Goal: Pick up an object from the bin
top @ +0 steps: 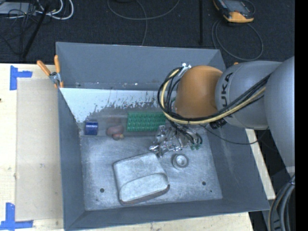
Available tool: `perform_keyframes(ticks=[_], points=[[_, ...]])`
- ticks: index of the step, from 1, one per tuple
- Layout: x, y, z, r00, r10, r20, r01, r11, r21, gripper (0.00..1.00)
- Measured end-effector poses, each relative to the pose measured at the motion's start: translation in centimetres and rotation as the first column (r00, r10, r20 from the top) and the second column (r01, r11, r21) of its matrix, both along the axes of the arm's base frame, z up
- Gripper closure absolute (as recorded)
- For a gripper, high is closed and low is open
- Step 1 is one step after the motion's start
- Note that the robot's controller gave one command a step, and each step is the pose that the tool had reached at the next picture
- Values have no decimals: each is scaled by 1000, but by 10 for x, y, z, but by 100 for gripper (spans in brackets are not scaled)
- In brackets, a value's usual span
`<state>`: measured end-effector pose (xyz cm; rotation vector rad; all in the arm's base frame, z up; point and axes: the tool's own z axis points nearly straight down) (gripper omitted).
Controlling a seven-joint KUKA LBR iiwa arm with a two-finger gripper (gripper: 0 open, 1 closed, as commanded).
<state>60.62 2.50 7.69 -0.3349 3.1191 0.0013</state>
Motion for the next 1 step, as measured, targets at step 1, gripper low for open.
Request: perform_keyframes(ticks=[1], points=[[-4, 25, 119, 999, -36, 5, 36, 999, 1, 100]])
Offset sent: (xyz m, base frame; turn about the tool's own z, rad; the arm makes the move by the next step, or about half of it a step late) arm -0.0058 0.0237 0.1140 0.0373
